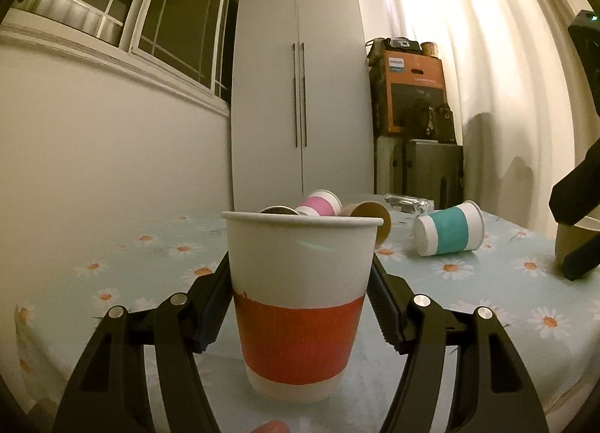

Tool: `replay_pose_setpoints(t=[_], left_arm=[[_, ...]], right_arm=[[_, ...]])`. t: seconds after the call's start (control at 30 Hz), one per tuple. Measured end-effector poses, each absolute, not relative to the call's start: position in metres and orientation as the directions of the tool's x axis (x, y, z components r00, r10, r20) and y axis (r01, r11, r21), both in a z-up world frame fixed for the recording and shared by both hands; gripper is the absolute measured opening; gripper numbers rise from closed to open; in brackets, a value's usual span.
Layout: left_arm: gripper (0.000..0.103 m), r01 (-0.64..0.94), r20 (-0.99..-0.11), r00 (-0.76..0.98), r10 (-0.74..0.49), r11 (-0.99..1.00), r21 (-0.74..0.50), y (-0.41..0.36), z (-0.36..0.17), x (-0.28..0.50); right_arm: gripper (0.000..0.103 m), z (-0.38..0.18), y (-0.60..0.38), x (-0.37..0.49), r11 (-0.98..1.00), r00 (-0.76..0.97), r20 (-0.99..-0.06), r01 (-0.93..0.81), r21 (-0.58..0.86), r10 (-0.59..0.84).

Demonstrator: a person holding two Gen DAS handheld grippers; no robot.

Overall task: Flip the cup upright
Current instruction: 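Lower the red-banded cup rim-up onto the tablecloth with the left gripper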

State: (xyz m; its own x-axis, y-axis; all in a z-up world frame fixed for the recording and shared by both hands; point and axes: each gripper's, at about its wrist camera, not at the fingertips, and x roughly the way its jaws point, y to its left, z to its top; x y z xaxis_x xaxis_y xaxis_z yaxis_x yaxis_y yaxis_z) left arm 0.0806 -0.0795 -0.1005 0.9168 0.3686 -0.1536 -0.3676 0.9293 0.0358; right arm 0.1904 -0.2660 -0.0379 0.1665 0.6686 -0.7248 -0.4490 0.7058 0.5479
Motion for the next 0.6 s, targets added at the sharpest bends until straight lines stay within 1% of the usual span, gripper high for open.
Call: replay_pose_setpoints(t=[0.2, 0.27, 0.43, 0.6], left_arm=[[0.066, -0.360, -0.175, 0.917, 0.358, 0.933, 0.022, -0.0788, -0.1066, 0.0794], [0.072, -0.360, -0.178, 0.917, 0.356, 0.933, 0.015, -0.0776, -0.1062, 0.0788], [0.073, -0.348, -0.183, 0.921, 0.343, 0.937, 0.005, -0.0783, -0.1012, 0.0767], [0.087, -0.347, -0.195, 0.920, 0.339, 0.938, -0.007, -0.0784, -0.0983, 0.0731]], right_arm=[[0.076, -0.0386, -0.2675, 0.1910, 0.709, 0.168, -0.727, -0.446, 0.546, 0.665], [0.076, -0.0389, -0.2677, 0.1913, 0.710, 0.170, -0.728, -0.446, 0.544, 0.665], [0.076, -0.0393, -0.2681, 0.1918, 0.710, 0.171, -0.730, -0.452, 0.539, 0.662], [0.076, -0.0392, -0.2694, 0.1933, 0.710, 0.178, -0.723, -0.446, 0.545, 0.667]])
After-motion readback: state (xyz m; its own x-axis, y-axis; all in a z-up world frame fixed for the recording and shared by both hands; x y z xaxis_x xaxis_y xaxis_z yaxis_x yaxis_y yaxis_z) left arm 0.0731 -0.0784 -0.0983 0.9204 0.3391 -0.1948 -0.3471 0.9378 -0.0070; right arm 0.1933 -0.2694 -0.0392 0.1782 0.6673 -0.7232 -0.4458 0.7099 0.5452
